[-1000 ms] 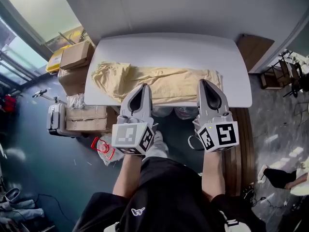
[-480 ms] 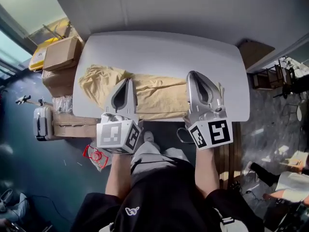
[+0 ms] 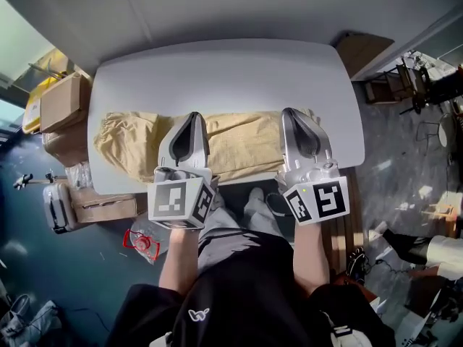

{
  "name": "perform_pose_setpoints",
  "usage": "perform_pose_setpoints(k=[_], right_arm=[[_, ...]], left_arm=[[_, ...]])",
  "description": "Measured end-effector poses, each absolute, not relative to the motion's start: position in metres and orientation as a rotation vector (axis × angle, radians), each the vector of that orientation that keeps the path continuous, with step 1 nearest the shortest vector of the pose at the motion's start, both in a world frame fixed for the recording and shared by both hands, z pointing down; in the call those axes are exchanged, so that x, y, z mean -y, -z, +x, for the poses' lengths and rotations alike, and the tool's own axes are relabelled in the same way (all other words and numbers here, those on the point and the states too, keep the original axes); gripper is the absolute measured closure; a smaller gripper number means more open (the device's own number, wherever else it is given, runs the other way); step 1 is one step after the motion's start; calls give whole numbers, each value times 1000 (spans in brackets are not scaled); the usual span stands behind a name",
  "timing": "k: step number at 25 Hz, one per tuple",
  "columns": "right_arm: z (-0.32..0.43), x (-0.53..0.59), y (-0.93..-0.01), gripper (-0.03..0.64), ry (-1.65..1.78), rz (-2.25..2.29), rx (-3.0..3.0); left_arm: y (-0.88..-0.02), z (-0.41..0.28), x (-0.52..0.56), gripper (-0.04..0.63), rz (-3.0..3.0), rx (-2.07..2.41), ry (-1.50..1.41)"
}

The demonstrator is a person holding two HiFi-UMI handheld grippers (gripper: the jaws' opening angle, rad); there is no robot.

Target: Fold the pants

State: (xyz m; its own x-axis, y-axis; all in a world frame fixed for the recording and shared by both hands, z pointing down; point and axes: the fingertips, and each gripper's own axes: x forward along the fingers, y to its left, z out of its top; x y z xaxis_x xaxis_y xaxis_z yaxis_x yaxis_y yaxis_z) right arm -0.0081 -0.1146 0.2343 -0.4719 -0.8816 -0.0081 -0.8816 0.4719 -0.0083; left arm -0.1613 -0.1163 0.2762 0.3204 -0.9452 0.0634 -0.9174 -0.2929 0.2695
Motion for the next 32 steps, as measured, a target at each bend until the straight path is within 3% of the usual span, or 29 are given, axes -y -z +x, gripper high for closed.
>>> perform_pose_setpoints(k=[11,14,22,32], right_arm=[[21,134,-239,611,13,-1519,-2738],[33,134,-254,535,49,-1530,-2769],[89,124,-296,534,176,-1680,-2744],[168,107,-378,448,392,-1972,-2707]], left_arm=[[-271,-122,130,592,2336,1685,128],[-282,-97,132,592,2366,1602,121],[-329,-36,130,592,2369,1443,-12],[-395,35,116,592,2372,1253,-179]])
